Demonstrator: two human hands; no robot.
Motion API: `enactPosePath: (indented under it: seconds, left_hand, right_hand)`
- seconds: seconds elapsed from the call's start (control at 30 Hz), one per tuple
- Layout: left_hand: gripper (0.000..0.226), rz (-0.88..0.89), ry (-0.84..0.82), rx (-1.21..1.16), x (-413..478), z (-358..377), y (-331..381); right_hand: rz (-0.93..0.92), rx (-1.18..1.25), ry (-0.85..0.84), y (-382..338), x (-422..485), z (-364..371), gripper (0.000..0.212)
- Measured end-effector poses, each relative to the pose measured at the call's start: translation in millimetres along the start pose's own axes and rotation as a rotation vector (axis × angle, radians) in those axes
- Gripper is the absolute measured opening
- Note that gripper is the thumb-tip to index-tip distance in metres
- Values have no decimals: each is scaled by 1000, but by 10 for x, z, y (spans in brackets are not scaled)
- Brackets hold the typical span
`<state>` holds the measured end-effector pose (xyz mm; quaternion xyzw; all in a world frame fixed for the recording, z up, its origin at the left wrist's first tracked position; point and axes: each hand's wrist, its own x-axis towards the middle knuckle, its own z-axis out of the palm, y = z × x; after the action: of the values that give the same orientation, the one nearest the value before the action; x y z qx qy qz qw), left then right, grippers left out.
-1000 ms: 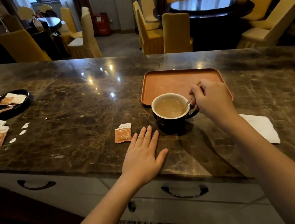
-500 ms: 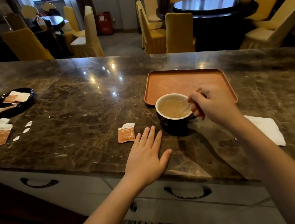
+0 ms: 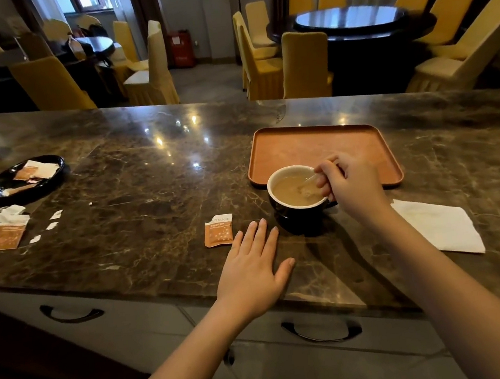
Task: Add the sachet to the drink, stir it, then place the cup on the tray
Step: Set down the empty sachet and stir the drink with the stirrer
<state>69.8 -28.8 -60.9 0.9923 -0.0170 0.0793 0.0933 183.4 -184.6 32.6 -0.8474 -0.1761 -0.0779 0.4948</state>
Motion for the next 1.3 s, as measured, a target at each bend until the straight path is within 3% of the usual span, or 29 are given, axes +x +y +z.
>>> enactPosePath:
  seconds: [0.2,0.43,0.77,0.93,1.1,1.3]
  left_hand:
    - [70,2,6,-1,6,22,-2]
    - [71,1,13,-6,13,35,-7]
    - [70,3,29,-6,13,52,-15]
    - [71,4,31,-2,22,72,-27]
    - [70,6,29,0,27,82,-38]
    - [71,5,25,16,26,69,-23]
  right_hand:
    - [24,49,-103,10,9,-152,21]
    - [-20,-123,33,43,93,-188,21]
    - [49,91,-26,6,-21,11,19]
    - [59,40,-64,19,-32,-167,22]
    - [-21,-165,14,2,-8,-269,22]
    - [-175,-211,131,-22,-66,-284,21]
